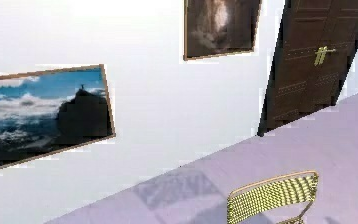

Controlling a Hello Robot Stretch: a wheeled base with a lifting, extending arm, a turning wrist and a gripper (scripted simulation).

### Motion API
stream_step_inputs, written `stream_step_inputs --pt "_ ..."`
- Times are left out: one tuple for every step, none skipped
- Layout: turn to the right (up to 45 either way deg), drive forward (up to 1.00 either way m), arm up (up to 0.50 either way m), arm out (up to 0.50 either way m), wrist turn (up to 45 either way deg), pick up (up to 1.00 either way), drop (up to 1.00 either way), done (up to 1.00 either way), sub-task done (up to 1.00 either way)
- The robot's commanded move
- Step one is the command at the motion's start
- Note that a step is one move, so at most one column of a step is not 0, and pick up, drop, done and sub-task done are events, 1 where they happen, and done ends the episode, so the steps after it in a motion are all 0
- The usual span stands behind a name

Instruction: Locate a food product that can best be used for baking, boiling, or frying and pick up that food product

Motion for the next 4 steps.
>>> stream_step_inputs --pt "-3.0 0.0 0.0 0.0 0.0 0.0 0.0 0.0 0.0" --pt "27.0 0.0 0.0 0.0 0.0 0.0 0.0 0.0 0.0" --pt "0.0 0.15 0.0 0.0 0.0 0.0 0.0 0.0 0.0" --pt "-15.0 0.0 0.0 0.0 0.0 0.0 0.0 0.0 0.0"
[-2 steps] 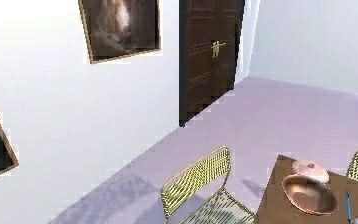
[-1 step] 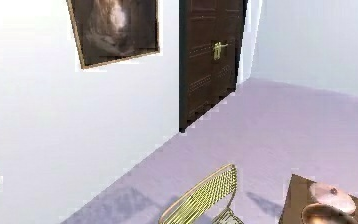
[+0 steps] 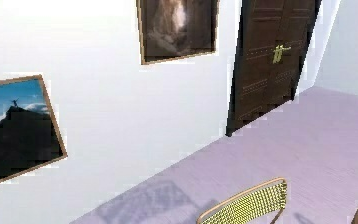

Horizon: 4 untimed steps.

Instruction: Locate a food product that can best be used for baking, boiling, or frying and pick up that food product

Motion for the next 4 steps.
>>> stream_step_inputs --pt "0.0 0.0 0.5 0.0 0.0 0.0 0.0 0.0 0.0" --pt "0.0 0.0 0.36 0.0 0.0 0.0 0.0 0.0 0.0" --pt "0.0 0.0 0.0 0.4 0.0 0.0 0.0 0.0 0.0" --pt "0.0 0.0 0.0 0.0 45.0 0.0 0.0 0.0 0.0"
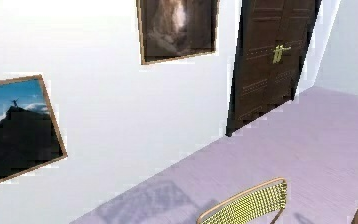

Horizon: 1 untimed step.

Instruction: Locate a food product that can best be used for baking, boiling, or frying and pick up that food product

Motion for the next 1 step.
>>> stream_step_inputs --pt "0.0 0.0 0.0 0.0 45.0 0.0 0.0 0.0 0.0"
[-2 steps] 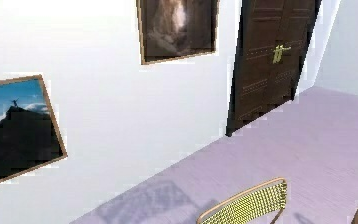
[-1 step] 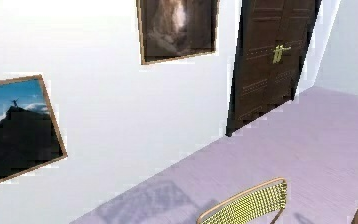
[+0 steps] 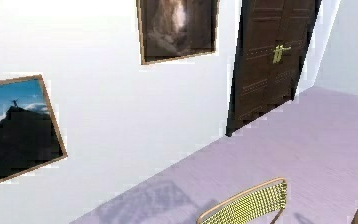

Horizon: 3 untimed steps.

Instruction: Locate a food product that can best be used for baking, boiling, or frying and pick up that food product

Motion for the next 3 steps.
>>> stream_step_inputs --pt "0.0 0.0 0.0 0.0 45.0 0.0 0.0 0.0 0.0" --pt "0.0 0.0 0.0 0.0 36.0 0.0 0.0 0.0 0.0" --pt "0.0 0.0 -0.3 0.0 0.0 0.0 0.0 0.0 0.0"
